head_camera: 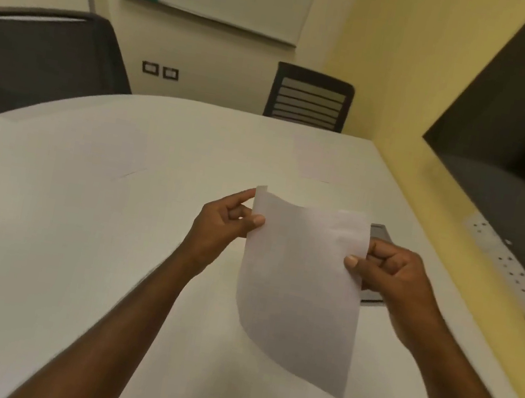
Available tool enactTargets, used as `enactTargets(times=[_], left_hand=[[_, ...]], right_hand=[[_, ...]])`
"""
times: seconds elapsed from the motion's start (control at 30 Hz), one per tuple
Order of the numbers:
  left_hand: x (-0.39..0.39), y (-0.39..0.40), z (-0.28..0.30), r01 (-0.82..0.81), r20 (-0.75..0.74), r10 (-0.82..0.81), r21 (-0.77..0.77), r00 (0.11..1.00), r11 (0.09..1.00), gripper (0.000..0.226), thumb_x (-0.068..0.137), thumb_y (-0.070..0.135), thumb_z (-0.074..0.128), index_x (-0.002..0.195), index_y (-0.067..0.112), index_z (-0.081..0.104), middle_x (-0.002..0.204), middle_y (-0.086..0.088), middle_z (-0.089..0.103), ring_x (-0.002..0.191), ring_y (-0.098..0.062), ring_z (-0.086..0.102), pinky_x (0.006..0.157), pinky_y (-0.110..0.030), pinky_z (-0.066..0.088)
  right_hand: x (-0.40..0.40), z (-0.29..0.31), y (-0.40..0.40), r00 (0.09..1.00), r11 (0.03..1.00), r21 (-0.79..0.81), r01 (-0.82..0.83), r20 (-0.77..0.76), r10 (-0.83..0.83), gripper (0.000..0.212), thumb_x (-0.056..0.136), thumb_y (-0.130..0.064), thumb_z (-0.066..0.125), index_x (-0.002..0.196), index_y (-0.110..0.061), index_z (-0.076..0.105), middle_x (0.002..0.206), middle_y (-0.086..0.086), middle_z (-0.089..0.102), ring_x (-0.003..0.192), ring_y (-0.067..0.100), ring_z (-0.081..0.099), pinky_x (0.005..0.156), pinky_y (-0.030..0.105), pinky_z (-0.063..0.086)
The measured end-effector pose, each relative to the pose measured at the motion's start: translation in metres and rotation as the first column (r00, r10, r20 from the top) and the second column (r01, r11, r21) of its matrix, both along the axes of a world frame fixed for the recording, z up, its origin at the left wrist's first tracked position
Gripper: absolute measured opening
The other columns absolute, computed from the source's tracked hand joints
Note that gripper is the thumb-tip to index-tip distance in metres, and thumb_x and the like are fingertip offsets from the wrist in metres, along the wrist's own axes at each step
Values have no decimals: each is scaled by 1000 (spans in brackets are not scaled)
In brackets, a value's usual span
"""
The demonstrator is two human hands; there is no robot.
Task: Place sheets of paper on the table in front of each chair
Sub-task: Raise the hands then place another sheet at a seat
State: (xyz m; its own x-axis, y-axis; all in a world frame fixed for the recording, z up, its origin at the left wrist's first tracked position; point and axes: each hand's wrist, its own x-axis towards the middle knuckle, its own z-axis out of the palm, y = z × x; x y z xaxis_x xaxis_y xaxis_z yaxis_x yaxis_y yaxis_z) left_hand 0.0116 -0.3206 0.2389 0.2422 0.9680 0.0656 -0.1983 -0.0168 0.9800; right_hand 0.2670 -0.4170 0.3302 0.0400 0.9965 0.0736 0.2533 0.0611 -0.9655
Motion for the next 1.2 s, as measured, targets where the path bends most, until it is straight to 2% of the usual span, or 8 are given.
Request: enactTargets(times=[0.1, 0.17, 0.5, 0.63, 0.73, 0.9, 1.03, 1.2], left_hand=[[30, -47, 38, 60, 70, -61, 20, 996, 998, 35, 74, 33, 81, 106, 19, 77, 89, 1, 80, 82, -16, 75, 66, -27, 59], [54, -77, 55, 92, 97, -93, 16, 991, 996, 37, 66, 37, 84, 95, 15, 77, 90, -5, 80, 80, -18, 76, 61, -27, 58], [224, -172, 56, 328, 39, -325, -135, 945, 935, 23, 74, 20, 87, 92, 12, 75, 92, -13, 79, 81, -28, 77, 60, -33, 61], [283, -198, 11, 208, -51, -232, -286, 971, 935, 29, 78, 12, 84, 96, -4, 68, 83, -13, 78, 74, -28, 77, 57, -32, 61], [317, -217, -33, 112, -134, -169, -354, 976, 929, 20, 77, 7, 84, 78, 2, 65, 63, -6, 71, 57, -23, 72, 51, -31, 59], [362, -242, -120, -32, -318, -110, -409, 942, 912, 28, 75, 6, 85, 66, 5, 59, 59, -10, 62, 54, -29, 66, 60, -41, 63], [385, -254, -179, -102, -462, -91, -376, 882, 921, 24, 74, 11, 87, 75, 2, 65, 72, -17, 74, 61, -33, 73, 55, -39, 63], [391, -256, -224, -121, -625, -97, -297, 775, 947, 22, 74, 19, 86, 74, 11, 66, 66, -4, 74, 55, -18, 73, 61, -47, 64]], right_hand=[[35, 40, -56, 990, 992, 32, 119, 76, -121, 12, 85, -8, 71, 96, -7, 77, 85, 13, 78, 70, 23, 73, 58, 29, 58], [63, 59, -93, 967, 976, 38, 214, 132, -217, 5, 88, -6, 71, 90, -3, 74, 81, 10, 77, 69, 21, 73, 57, 26, 57], [235, 65, -192, 806, 855, -31, 518, 354, -475, 11, 88, -18, 74, 92, -8, 76, 95, 7, 77, 86, 29, 74, 73, 44, 63], [297, 10, -198, 787, 819, -119, 561, 383, -483, 15, 86, -20, 76, 90, -6, 75, 96, 10, 76, 87, 29, 72, 77, 42, 60], [338, -48, -193, 794, 801, -198, 565, 393, -463, 19, 82, -20, 79, 90, -3, 74, 95, 14, 75, 80, 22, 67, 74, 34, 54], [383, -163, -192, 785, 770, -289, 569, 469, -404, 13, 79, -24, 81, 83, -16, 71, 70, -5, 61, 72, 16, 58, 66, 25, 42], [401, -249, -200, 775, 735, -348, 582, 511, -372, 16, 78, -28, 79, 87, -16, 75, 72, -6, 64, 77, 19, 62, 68, 26, 44], [402, -313, -204, 777, 708, -393, 587, 520, -355, 16, 76, -30, 77, 79, -15, 72, 73, -2, 67, 78, 23, 65, 71, 30, 49]])
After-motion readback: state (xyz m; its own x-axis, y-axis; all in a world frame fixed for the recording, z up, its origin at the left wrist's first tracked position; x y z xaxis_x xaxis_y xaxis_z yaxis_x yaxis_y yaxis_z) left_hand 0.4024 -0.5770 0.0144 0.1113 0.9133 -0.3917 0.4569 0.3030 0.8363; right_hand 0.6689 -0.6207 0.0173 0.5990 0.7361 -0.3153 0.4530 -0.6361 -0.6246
